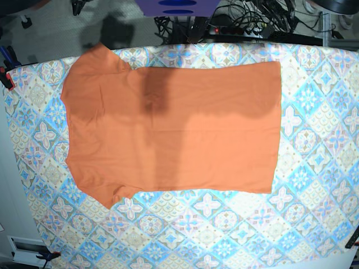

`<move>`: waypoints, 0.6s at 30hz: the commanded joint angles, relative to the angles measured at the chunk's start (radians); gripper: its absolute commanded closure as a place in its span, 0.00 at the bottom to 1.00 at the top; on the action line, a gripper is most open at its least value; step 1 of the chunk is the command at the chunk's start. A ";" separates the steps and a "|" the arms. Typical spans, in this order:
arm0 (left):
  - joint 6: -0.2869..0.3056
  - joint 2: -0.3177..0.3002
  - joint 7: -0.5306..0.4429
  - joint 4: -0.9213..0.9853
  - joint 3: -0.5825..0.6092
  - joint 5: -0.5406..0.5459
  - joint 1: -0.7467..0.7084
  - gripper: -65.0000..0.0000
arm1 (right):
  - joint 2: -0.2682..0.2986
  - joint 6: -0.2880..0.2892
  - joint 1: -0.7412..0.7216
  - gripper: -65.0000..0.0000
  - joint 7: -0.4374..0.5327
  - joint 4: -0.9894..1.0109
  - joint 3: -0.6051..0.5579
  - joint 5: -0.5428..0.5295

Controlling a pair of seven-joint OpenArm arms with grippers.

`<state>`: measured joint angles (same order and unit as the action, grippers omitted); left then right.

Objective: Fold the T-shirt properly
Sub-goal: 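Move both grippers down toward the shoulder corners of the orange T-shirt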

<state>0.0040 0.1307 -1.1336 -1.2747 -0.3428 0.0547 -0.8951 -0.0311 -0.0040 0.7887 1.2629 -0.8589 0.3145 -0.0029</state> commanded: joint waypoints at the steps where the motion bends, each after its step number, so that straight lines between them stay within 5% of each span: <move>1: 0.000 -0.001 -0.013 -0.032 -0.003 0.004 -0.023 0.86 | -0.008 -0.003 0.042 1.00 0.031 -0.053 0.019 -0.006; 4: 0.001 -0.001 0.040 -0.104 -0.003 0.004 -0.031 0.86 | -0.042 -0.003 0.100 0.97 -0.009 -0.213 0.059 -0.003; 9: 0.006 -0.010 0.258 -0.248 -0.003 0.004 -0.019 0.86 | -0.066 -0.003 0.173 0.87 -0.229 -0.461 0.084 -0.001; 15: 0.193 -0.010 0.562 -0.440 -0.008 0.010 -0.025 0.85 | -0.066 -0.003 0.205 0.85 -0.358 -0.603 0.084 -0.001; 18: 0.228 -0.006 0.620 -0.480 -0.006 0.014 -0.017 0.85 | -0.066 -0.003 0.205 0.85 -0.358 -0.606 0.084 -0.001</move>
<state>0.2302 0.1223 -0.4873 -1.7374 -0.3447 0.0589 -0.8986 -0.0994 -0.0021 0.9749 0.8776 -1.4528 0.3920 0.0006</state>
